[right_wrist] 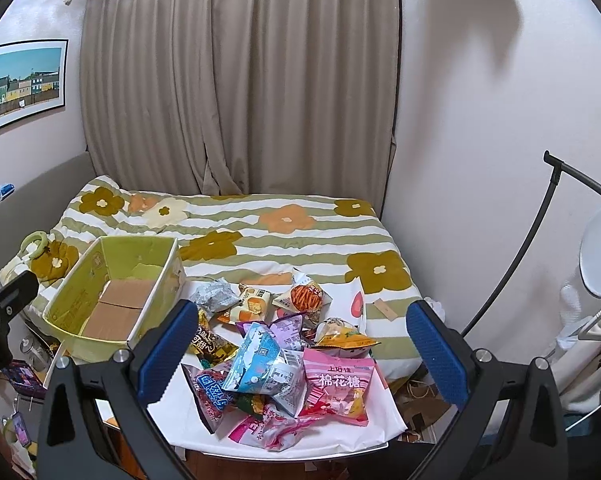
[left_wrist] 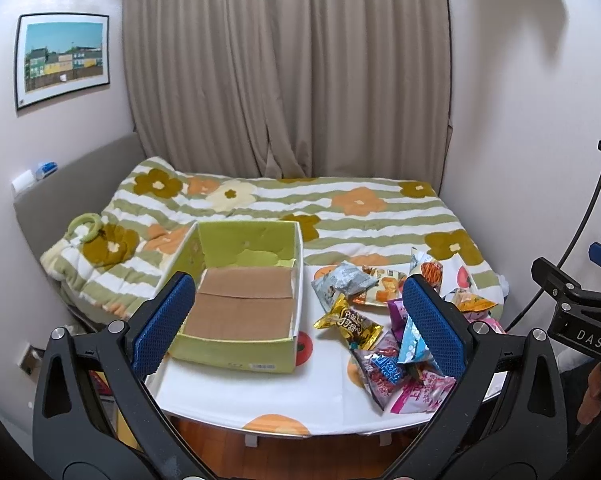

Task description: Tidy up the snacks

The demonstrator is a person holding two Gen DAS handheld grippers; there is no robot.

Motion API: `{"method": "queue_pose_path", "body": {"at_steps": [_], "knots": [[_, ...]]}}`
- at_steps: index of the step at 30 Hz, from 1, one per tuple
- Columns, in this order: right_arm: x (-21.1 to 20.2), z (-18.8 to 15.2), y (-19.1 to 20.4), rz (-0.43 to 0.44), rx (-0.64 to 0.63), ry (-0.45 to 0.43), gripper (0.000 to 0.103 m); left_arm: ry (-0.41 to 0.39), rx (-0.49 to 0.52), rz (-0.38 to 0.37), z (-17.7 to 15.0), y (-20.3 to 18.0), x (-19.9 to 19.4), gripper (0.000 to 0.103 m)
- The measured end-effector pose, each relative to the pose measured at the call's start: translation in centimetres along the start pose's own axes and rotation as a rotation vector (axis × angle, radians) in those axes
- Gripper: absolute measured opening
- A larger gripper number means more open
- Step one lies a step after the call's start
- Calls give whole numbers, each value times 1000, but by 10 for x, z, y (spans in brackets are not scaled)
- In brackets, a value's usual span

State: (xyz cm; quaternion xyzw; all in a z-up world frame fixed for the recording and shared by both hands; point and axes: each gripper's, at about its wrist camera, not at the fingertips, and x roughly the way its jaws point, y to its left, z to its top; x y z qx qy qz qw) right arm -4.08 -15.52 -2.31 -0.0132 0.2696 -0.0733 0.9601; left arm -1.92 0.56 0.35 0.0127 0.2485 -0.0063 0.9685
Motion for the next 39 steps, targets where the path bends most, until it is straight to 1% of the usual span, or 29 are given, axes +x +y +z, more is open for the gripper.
{"method": "queue_pose_path", "body": {"at_steps": [9,25,39], "knots": [[-1,0,1,1,4,0,103,-2,2,2,-3,2,0,103],[2,2,5,7,3,8,103,6,5,-4,6,4,12,103],[3,5,6,5,4,11,103,7,5,-5,7,4,15,103]]}}
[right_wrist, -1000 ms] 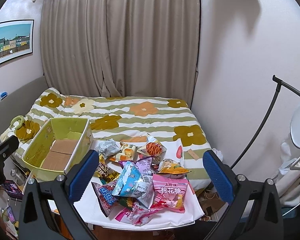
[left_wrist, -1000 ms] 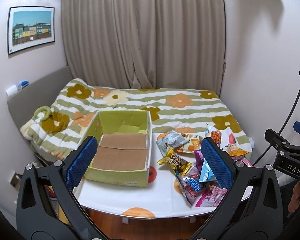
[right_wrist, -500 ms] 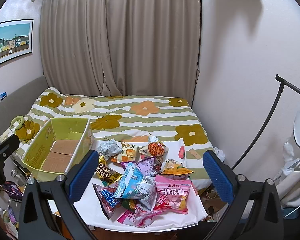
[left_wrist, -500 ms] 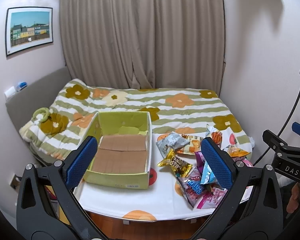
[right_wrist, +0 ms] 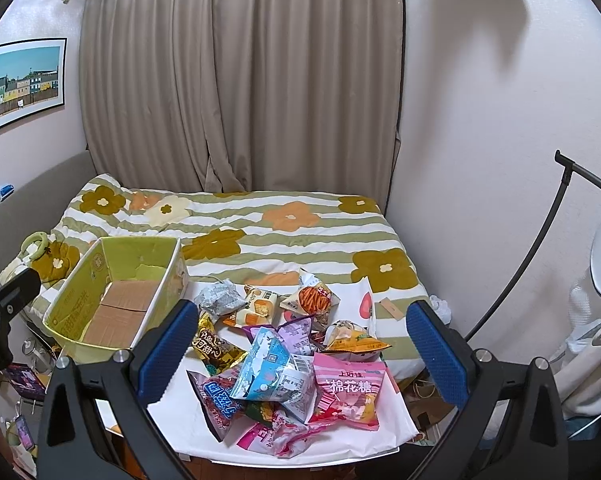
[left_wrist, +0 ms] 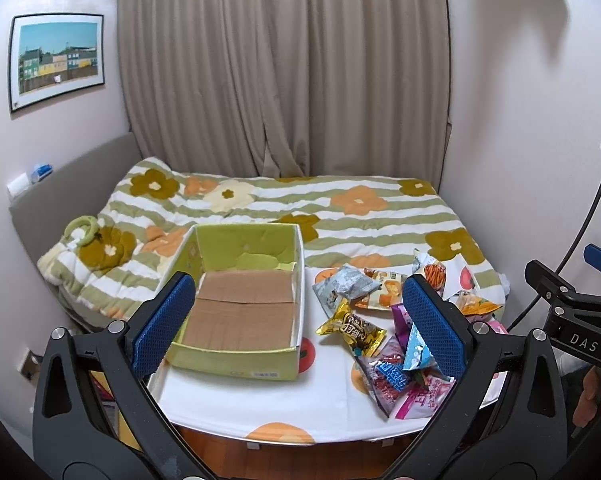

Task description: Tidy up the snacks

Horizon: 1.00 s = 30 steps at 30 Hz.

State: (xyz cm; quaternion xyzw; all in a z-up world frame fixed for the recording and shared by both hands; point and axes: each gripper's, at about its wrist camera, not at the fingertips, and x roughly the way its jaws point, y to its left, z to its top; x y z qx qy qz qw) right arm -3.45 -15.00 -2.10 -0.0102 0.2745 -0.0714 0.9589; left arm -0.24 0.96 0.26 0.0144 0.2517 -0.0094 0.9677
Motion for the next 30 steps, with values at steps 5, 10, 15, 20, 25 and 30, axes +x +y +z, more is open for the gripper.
{"method": "queue_pose_path", "body": {"at_steps": [5,10,15,20,25,30], "knots": [[0,0,0,-1,1,-1,103,1,1,0,0,0,1,103],[0,1,0,0,-1,1,103,0,0,0,0,0,0,103],[2,2,1,0,-2,2,103,1,0,-2,0,-1,1,103],[2,2,1,0,-1,3,103,2,0,-3,-1,-1,3,103],[5,1,1,6,6,3,103,24,-11,-25,-4,0,12,103],[13,-14,-6,9,36,19,103,106,3,-122,-16,-2,38,103]]}}
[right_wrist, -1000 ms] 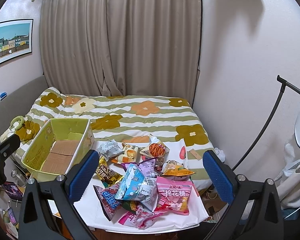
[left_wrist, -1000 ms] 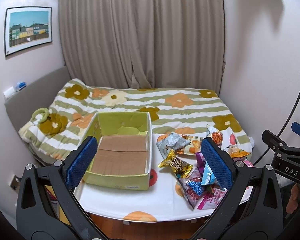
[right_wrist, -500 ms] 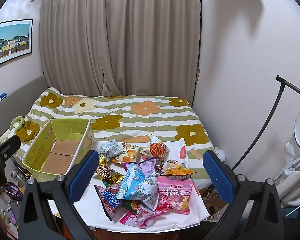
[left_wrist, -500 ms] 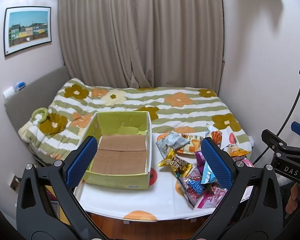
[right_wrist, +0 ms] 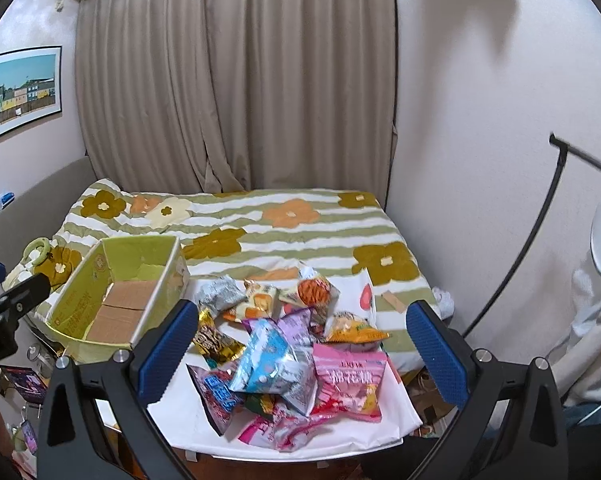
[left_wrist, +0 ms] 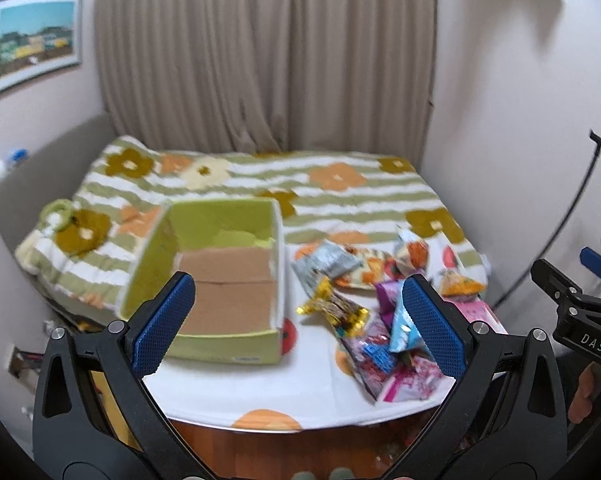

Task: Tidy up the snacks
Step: 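Lower both tools toward the snack pile on the table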

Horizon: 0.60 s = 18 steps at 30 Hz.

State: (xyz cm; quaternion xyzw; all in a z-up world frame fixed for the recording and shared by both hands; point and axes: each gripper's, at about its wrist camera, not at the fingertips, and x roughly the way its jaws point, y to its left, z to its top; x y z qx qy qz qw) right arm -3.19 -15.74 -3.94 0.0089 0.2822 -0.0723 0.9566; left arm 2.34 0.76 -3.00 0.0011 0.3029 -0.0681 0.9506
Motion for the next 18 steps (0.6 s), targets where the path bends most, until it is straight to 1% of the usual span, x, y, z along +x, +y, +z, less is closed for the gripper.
{"method": "queue_pose_path", "body": {"at_steps": [3,6,8,11,14,18], "knots": [[10,-15,-11,-17,29,43,103,56,11,-68,-4,-3,24,103],[21,-31,-25,-18,57,76,103,111,35,-165,-12,-14,55,103],[31,-43,-34,-12,71,104,103,144,44,-188,-18,-24,74,103],[51,-62,-51,-12,100,168,103,221,45,-248,-29,-42,110,103],[74,-76,-68,-16,113,224,103,283,89,-268,-45,-61,141,103],[104,-92,-89,4,127,284,103,355,171,-262,-74,-83,169,103]]}}
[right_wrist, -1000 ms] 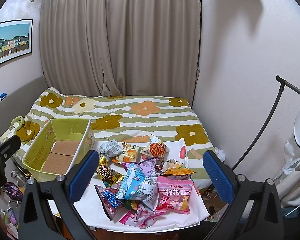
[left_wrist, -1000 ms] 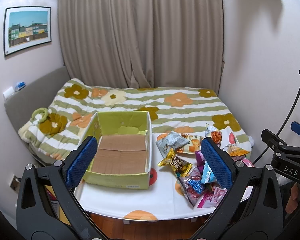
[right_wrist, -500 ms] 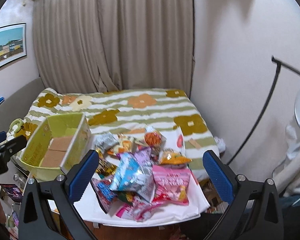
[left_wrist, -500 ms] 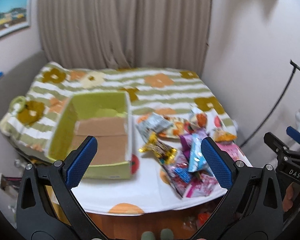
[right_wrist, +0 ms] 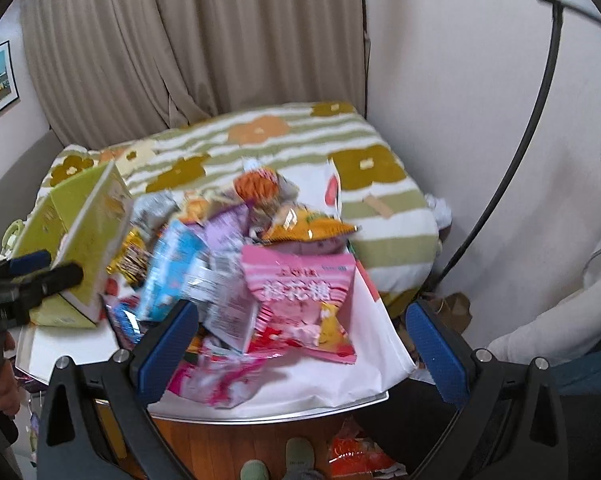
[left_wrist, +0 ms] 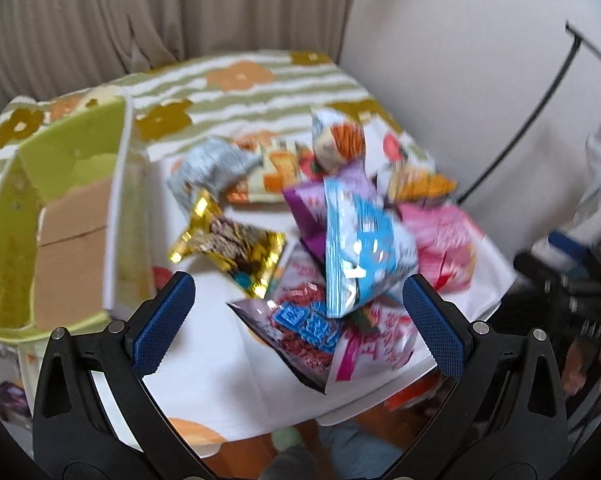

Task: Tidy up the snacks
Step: 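Lower both tools toward the snack pile on the table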

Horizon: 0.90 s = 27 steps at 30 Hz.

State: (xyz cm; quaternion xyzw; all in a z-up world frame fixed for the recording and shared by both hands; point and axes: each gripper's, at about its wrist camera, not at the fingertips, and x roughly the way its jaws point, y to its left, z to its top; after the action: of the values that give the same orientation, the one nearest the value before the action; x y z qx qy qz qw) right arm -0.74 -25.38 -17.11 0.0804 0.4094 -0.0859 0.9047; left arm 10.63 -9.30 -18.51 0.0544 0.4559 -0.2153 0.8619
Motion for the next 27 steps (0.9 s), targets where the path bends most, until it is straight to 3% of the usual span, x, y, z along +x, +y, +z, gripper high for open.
{"method": "queue_pose_path", "body": {"at_steps": [9,19,27], "knots": [[63,-5,-13,89,-16,119,103,136,148,62,-25,-9,57,103],[113,-4,-8,122,-58,199,103,144,436,170,-33,-33,89,103],[128,-4,-6,141,-75,222,98,178,462,177,-22,-29,109,103]]}}
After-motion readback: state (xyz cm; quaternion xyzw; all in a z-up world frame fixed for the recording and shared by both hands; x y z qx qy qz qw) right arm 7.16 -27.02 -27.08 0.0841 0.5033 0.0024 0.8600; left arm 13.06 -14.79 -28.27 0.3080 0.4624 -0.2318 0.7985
